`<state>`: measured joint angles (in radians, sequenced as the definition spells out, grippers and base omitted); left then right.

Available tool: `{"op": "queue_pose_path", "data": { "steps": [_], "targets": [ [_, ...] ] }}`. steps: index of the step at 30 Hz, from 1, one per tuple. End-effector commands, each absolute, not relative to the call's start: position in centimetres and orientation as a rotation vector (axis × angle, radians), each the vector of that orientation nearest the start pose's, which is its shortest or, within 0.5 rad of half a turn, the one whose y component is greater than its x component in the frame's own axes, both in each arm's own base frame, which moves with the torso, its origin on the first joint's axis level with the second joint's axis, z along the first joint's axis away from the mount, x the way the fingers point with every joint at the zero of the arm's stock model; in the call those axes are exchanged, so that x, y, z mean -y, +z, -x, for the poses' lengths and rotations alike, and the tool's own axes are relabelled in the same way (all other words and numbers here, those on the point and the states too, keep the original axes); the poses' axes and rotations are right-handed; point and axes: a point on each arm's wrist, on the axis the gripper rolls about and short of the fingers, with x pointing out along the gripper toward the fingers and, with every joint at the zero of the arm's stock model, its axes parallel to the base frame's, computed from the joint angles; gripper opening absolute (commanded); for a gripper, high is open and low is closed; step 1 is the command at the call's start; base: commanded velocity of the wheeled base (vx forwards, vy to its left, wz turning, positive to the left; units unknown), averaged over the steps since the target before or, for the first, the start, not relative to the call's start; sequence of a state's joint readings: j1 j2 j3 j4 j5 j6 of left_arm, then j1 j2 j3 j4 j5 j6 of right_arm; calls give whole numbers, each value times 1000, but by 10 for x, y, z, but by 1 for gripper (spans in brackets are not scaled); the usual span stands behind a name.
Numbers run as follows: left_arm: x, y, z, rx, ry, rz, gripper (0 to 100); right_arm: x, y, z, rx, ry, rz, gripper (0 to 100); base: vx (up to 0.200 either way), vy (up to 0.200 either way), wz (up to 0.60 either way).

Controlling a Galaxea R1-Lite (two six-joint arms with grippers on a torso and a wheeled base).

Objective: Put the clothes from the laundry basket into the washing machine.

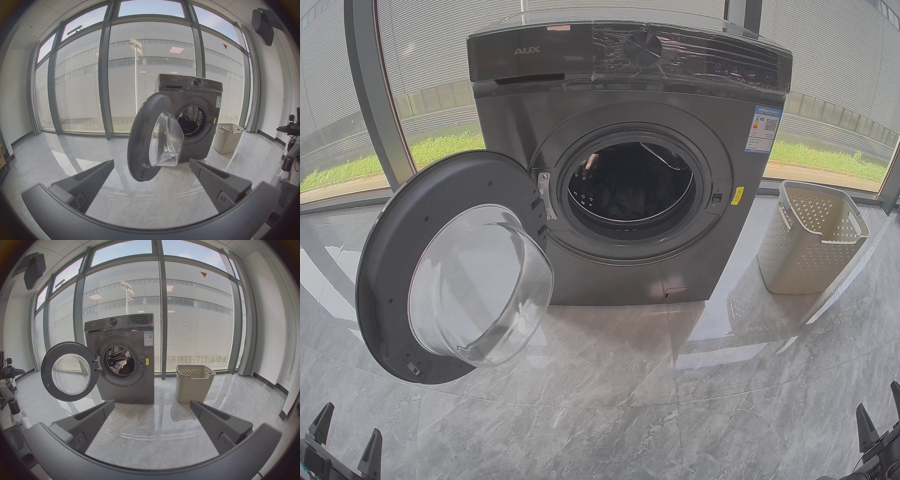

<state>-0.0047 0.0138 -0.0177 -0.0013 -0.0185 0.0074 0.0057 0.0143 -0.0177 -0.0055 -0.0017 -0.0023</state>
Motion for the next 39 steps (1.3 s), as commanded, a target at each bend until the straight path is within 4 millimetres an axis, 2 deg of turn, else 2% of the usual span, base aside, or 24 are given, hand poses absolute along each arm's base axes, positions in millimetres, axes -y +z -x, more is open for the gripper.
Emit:
{"op": "queue_pose_path", "data": {
  "steps": [1,5,21,22,23,24,25,27,28,29,30,34,39],
  "targets": [
    [0,76,23,5,-23,-11,100,0,76,23,6,6,3,100,0,200,0],
    [0,76,23,3,-14,-17,100,0,76,23,6,5,3,100,0,200,0],
    [0,79,23,22,-6,-22,100,0,76,23,6,5,3,100,0,0,0],
    [0,105,30,120,-6,-10,100,0,76,23,6,5,3,100,0,0,0],
    [0,122,35,166,-12,-9,100,0,76,23,6,5,3,100,0,0,0],
    [0,122,35,166,-12,-9,100,0,76,23,6,5,3,100,0,0,0],
    [0,143,36,164,-21,-9,100,0,76,23,6,5,3,100,0,0,0],
    [0,147,29,102,-47,-19,100,0,76,23,6,5,3,100,0,0,0],
    [0,149,19,38,-72,-20,100,0,76,23,6,5,3,100,0,0,0],
    [0,149,19,38,-72,-20,100,0,76,23,6,5,3,100,0,0,0],
    [1,153,2,-45,-97,-24,100,0,76,23,6,5,3,100,0,0,0],
    [4,160,-26,-146,-184,-22,100,0,76,23,6,5,3,100,0,0,0],
    [10,175,-66,-179,-216,-26,100,0,76,23,6,5,3,100,0,0,0]
  ]
}}
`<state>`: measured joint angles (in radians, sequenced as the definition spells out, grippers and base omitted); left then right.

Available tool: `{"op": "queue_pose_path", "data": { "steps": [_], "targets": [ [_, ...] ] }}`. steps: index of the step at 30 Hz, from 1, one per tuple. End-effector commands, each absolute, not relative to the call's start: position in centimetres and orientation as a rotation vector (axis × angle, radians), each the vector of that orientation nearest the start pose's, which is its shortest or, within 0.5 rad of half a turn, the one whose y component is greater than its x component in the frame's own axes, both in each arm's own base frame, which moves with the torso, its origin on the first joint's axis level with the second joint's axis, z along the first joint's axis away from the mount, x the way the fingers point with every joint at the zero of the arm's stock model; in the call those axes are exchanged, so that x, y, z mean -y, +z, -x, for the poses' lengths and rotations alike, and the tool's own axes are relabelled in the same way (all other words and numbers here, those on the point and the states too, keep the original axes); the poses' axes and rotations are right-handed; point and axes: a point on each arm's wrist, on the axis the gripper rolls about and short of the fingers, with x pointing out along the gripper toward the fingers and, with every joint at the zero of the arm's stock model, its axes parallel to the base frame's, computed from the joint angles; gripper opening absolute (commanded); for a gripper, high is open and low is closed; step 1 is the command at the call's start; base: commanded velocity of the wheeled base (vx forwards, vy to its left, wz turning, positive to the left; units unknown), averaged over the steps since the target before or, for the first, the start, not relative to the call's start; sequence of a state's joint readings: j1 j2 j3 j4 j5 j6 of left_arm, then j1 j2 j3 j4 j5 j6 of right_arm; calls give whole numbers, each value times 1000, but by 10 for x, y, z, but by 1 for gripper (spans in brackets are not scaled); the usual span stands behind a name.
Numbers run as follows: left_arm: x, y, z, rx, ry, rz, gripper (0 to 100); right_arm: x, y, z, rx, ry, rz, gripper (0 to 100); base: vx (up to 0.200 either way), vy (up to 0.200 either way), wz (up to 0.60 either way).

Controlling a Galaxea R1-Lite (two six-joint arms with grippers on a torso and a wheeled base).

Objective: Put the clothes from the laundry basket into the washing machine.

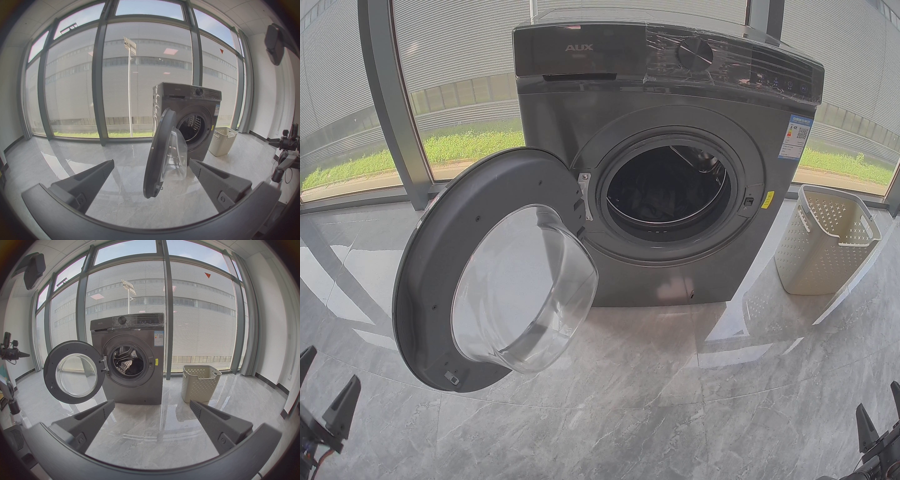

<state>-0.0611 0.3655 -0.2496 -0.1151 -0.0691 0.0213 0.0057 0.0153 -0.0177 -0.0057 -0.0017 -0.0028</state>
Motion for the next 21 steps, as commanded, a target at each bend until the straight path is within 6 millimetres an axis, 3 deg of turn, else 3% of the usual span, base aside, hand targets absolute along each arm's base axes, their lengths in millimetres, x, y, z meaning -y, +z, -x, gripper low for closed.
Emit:
{"op": "queue_pose_path", "data": {
  "steps": [1,6,13,19,21],
  "targets": [
    [11,179,-75,-179,-216,-26,100,0,76,23,6,5,3,100,0,0,0],
    [16,179,-114,-267,-257,-24,100,0,76,23,6,5,3,100,0,0,0],
    [21,178,-148,-308,-298,-17,100,0,76,23,6,5,3,100,0,0,0],
    [29,178,-155,-274,-394,-14,100,0,76,23,6,5,3,100,0,0,0],
    [40,181,-150,-257,-505,-5,100,0,76,23,6,5,3,100,0,0,0]
  ]
}}
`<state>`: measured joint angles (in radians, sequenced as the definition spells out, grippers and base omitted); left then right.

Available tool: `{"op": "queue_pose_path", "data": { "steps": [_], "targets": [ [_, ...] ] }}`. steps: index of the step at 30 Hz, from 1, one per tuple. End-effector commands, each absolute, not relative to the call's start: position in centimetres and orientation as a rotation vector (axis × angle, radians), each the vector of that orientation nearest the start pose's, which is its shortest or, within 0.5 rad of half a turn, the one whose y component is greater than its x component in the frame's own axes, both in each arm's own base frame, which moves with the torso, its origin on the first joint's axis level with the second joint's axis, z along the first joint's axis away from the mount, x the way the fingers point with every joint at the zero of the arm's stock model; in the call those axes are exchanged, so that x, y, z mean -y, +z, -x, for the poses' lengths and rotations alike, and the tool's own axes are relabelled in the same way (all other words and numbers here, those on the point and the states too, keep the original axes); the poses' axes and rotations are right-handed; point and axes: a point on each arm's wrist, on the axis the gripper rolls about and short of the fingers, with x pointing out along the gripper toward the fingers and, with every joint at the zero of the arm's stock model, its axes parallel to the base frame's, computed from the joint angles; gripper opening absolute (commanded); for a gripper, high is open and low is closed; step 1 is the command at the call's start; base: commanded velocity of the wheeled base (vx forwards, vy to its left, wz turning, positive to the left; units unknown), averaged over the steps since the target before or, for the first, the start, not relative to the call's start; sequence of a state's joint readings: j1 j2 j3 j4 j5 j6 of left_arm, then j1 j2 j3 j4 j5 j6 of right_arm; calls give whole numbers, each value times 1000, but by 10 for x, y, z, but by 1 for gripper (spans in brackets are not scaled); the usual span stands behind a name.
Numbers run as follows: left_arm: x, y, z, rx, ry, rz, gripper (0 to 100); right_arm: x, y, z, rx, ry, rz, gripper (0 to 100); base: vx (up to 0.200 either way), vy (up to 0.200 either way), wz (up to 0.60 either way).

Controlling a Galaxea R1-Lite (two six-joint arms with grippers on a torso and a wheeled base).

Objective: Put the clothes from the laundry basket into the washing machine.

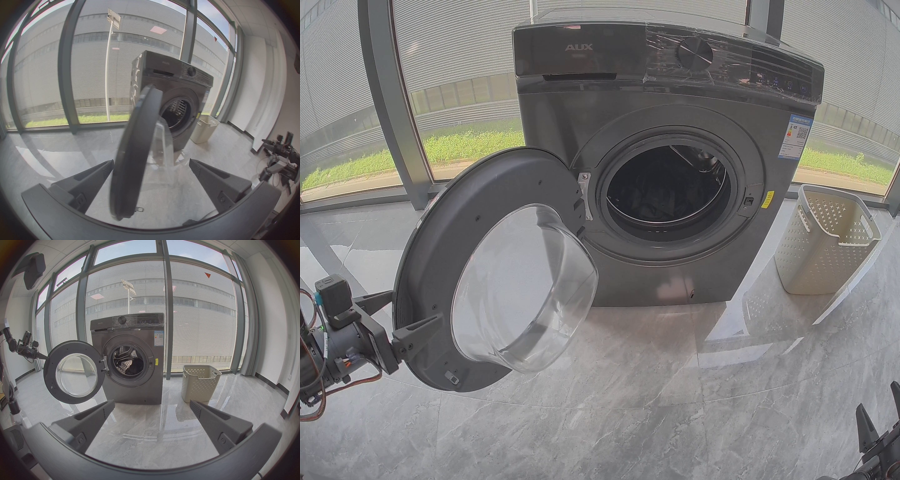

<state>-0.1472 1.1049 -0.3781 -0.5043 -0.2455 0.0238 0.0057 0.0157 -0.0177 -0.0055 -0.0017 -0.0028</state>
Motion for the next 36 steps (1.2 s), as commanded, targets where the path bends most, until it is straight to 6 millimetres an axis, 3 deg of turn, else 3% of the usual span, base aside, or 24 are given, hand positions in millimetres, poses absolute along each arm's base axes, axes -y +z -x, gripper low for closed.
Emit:
{"op": "queue_pose_path", "data": {
  "steps": [1,6,10,17,29,36],
  "targets": [
    [41,181,-149,-256,-514,-4,100,0,76,23,6,5,3,100,0,0,0],
    [64,188,-130,-220,-714,4,100,0,76,23,6,5,3,100,0,0,0],
    [73,188,-128,-227,-739,-2,100,0,76,23,6,5,3,100,0,0,0],
    [80,181,-140,-276,-708,-19,100,0,76,23,6,5,3,100,0,0,0],
    [136,202,-166,-215,-852,169,100,0,76,23,6,5,3,100,0,0,0],
    [140,201,-173,-187,-791,185,100,0,76,23,6,5,3,100,0,0,0]
  ]
}}
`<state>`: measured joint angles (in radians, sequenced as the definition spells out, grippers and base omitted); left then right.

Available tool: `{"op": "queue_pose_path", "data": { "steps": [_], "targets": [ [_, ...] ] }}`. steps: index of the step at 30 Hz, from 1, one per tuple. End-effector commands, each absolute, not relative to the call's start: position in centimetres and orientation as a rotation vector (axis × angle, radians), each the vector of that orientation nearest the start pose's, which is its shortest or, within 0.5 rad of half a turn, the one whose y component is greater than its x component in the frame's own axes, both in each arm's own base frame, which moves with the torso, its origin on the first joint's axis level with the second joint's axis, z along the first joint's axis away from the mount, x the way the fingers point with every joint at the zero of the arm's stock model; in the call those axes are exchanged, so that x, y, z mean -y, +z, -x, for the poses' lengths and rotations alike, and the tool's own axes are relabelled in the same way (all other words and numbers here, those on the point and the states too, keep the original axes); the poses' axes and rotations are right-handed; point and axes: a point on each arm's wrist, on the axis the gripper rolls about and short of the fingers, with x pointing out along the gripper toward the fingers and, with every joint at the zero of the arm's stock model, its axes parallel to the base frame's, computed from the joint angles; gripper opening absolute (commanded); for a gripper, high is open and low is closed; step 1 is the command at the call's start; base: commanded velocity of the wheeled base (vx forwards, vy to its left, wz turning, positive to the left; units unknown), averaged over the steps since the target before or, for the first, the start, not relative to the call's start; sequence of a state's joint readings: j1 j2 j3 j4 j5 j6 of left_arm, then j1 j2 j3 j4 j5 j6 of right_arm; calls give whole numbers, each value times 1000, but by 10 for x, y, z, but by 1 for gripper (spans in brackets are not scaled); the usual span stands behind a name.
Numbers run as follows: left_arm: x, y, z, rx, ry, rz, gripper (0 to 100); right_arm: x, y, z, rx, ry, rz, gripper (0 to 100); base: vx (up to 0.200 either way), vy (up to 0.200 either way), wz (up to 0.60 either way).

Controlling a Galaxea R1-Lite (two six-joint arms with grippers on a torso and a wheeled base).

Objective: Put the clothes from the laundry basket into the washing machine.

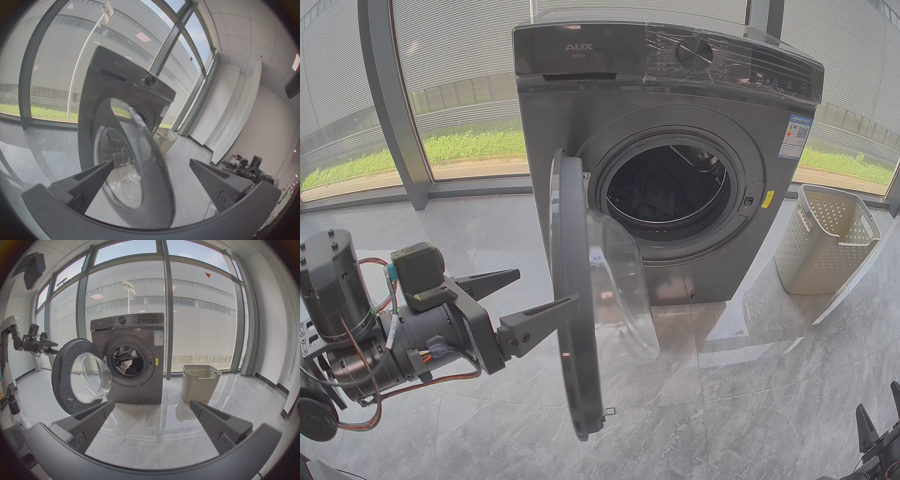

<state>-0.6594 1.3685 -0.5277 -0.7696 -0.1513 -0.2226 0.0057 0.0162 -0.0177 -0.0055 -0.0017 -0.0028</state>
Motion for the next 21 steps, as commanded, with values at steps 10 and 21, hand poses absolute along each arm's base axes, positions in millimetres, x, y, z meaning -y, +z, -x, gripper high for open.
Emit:
{"op": "queue_pose_path", "data": {
  "steps": [10,21],
  "targets": [
    [125,196,-156,-179,-799,167,100,0,76,23,6,5,3,100,0,0,0],
    [97,200,-168,-136,-705,138,100,0,76,23,6,5,3,100,0,0,0]
  ]
}}
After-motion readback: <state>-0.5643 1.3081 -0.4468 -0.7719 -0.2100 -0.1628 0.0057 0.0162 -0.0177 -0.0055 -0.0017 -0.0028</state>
